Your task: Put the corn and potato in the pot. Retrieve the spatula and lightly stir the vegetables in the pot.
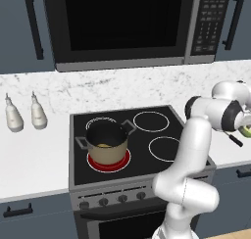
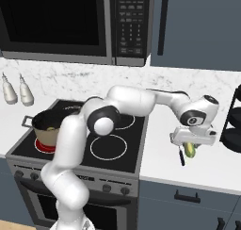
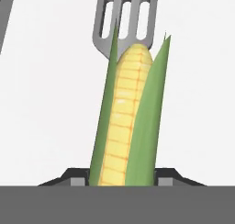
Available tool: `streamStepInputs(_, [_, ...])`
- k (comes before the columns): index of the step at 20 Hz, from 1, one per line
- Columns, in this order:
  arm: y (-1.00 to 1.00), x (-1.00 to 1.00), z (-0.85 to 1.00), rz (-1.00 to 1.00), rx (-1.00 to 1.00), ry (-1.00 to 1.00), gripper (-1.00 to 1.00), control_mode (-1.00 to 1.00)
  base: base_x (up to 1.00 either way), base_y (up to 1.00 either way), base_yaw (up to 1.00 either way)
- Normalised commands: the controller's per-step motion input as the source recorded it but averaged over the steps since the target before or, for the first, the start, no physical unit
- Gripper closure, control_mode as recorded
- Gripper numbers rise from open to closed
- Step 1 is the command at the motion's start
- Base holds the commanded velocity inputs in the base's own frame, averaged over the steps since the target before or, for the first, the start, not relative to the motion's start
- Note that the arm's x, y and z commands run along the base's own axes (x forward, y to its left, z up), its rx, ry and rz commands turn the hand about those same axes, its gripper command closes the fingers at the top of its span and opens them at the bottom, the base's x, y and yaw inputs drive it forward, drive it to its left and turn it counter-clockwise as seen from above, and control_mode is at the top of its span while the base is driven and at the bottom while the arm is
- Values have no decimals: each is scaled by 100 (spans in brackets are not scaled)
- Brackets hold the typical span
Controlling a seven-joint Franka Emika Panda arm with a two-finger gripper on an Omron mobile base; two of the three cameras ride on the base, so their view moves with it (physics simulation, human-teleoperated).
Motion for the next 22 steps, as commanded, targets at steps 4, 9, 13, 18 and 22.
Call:
streamStepInputs(4, [0, -39, 41, -3, 0, -8, 100, -100, 0, 0, 0])
streamStepInputs(9, [11, -8, 0, 1, 0, 0, 100, -100, 0, 0, 0])
streamStepInputs(13, [92, -29, 46, 9, 0, 0, 100, -100, 0, 0, 0])
streamStepInputs(18, [100, -37, 44, 24, -3, -1, 100, -100, 0, 0, 0])
streamStepInputs(22, [100, -35, 27, 26, -8, -19, 100, -100, 0, 0, 0])
